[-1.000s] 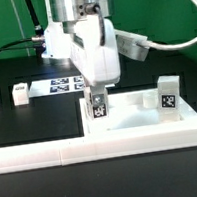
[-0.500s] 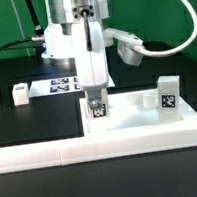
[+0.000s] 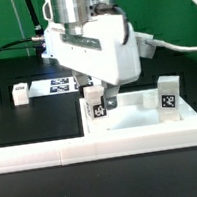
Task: Assemble square table
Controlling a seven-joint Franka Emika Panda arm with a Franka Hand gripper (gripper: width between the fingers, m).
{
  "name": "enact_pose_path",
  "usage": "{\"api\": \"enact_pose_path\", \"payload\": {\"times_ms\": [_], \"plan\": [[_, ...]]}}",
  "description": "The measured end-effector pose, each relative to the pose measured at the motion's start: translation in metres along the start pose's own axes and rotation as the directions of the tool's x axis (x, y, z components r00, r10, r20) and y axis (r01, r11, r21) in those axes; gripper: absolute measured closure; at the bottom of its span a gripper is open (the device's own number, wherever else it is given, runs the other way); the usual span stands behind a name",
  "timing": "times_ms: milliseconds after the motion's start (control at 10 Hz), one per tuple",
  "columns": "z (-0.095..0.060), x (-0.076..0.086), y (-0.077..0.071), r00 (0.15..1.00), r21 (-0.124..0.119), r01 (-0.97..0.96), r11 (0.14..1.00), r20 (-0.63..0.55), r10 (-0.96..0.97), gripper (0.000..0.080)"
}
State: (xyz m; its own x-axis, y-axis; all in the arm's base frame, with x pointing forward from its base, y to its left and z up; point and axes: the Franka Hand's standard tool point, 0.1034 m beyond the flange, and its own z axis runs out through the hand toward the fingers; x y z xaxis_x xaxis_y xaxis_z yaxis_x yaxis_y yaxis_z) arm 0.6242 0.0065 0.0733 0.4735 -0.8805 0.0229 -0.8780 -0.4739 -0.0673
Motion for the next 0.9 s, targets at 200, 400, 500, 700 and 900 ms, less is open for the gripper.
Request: {"api": "enact_pose_path", "payload": {"times_ms": [200, 400, 500, 700, 900], "plan": [[-0.0009, 0.0006, -0.0012, 0.975, 0.004, 0.223, 0.975, -0.005, -0.222, 0.015], [-0.0017, 0.0029, -0.0005, 0.909, 0.007, 0.416, 0.909, -0.018, -0.416, 0.015], [-0.0014, 0.0032, 0.0008, 0.878, 0.006, 0.478, 0.878, -0.026, -0.477, 0.015], [-0.0009, 0.0027, 0.0011, 0.78, 0.002, 0.625, 0.781, -0.033, -0.625, 0.015], [-0.001, 0.0028, 0.0009, 0.693, -0.004, 0.72, 0.694, -0.034, -0.72, 0.015]]}}
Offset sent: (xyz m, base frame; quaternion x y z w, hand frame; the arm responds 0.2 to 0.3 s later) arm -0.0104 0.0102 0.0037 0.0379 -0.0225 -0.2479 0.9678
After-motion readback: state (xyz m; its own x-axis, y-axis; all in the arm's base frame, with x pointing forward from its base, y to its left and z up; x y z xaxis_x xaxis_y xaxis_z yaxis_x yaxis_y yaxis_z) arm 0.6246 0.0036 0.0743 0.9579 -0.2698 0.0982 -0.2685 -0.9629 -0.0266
